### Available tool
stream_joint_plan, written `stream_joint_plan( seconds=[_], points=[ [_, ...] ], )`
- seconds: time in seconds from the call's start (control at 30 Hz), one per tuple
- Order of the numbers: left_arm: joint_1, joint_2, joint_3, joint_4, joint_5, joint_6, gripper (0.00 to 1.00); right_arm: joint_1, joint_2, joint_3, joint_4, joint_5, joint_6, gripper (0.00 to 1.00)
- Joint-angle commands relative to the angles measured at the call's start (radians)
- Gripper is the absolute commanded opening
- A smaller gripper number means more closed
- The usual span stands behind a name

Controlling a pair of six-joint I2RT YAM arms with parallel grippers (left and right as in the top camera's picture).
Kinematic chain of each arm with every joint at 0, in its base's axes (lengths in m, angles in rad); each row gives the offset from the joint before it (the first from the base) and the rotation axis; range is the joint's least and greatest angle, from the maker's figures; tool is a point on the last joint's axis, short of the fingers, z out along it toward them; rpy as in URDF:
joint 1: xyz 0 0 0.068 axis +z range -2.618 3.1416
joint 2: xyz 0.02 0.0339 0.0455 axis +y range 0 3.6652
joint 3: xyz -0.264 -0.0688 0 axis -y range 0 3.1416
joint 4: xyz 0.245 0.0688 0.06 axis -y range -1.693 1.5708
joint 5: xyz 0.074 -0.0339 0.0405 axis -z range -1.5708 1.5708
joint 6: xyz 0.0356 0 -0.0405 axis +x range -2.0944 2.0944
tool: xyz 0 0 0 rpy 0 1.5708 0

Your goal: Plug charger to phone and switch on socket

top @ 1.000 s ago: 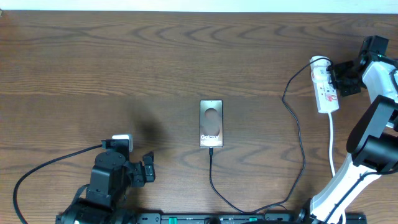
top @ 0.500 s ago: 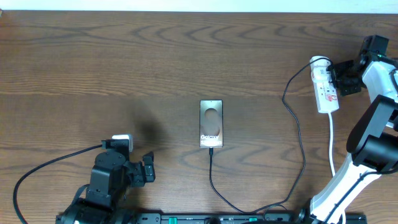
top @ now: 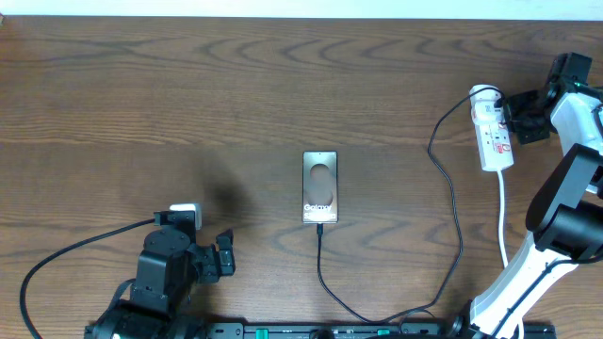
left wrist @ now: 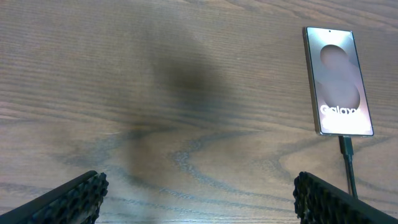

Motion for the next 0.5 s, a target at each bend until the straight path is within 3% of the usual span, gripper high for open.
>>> stream_joint_plan(
  seconds=[0.0, 0.47],
  points=[
    [-0.001, -0.001, 0.001, -0.003, -0.008, 0.016, 0.98, 0.006, 0.018, 0.032, 0.016, 0.003, -0.032, 0.01],
    [-0.001, -0.001, 0.001, -0.003, -0.008, 0.016, 0.98, 0.070, 0.018, 0.032, -0.001, 0.061, -0.071, 0.01]
  ],
)
